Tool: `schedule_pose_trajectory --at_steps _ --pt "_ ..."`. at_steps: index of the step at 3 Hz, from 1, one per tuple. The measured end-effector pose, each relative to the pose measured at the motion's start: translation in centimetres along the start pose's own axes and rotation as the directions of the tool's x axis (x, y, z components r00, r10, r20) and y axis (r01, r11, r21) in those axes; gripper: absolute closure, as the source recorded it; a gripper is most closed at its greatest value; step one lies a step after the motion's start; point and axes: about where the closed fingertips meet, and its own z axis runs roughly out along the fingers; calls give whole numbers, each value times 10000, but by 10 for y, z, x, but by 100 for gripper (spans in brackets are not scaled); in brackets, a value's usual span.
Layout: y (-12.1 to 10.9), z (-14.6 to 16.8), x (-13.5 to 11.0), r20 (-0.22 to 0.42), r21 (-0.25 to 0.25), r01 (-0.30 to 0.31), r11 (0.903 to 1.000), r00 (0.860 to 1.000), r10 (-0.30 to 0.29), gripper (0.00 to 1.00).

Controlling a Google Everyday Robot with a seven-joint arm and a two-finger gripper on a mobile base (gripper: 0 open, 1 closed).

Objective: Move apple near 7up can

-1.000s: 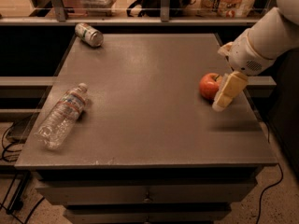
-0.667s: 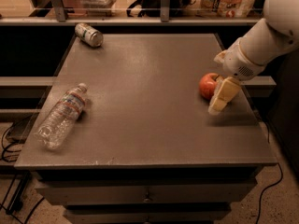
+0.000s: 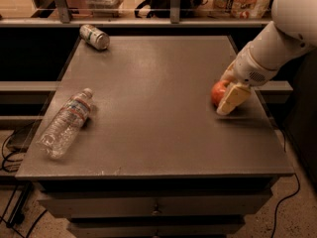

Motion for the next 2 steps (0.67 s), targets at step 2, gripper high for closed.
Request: schedule_pose_trajectory --at_steps 2 --pt "-3 -42 -37 237 570 776 9954 9966 -791 87"
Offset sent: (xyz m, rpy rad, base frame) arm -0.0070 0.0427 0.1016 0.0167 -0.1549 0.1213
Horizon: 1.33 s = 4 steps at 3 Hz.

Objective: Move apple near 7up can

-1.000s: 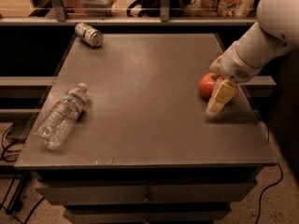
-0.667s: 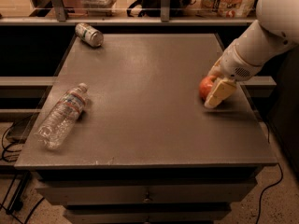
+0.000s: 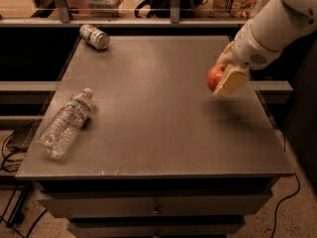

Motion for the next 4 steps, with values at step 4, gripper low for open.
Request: schedule_pose_trajectory --at_steps 4 --pt "-13 36 -53 1783 87 -466 9989 9830 443 100"
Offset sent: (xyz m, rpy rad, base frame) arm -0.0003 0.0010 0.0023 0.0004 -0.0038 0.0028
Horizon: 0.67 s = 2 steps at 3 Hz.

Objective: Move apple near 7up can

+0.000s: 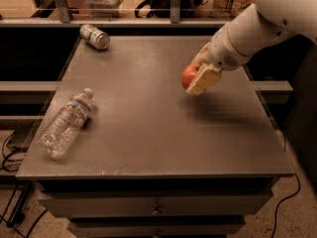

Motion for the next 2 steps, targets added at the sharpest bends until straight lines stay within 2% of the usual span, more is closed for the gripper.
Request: schedule_pose_trajectory --at_steps 1,2 --pt "-15 24 -39 1055 23 -37 10000 9944 34 100" --pt "-32 48 -78 1821 21 100 9999 9832 -102 100"
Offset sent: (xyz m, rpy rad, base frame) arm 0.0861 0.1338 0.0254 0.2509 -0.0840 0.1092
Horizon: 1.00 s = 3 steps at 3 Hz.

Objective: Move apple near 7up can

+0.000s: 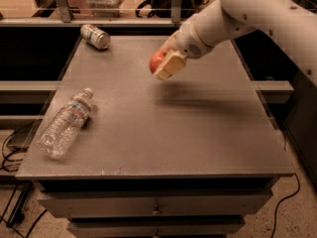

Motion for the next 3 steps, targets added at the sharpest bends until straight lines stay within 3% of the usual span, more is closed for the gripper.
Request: schedule_pose_trajectory --at_steps 1,2,3 --pt "-19 27 -37 206 12 559 9984 9982 -559 100" --pt "-19 31 -48 319 -4 694 9976 9971 -693 100" --pt "-18 39 -43 260 65 448 9990 9986 -450 100"
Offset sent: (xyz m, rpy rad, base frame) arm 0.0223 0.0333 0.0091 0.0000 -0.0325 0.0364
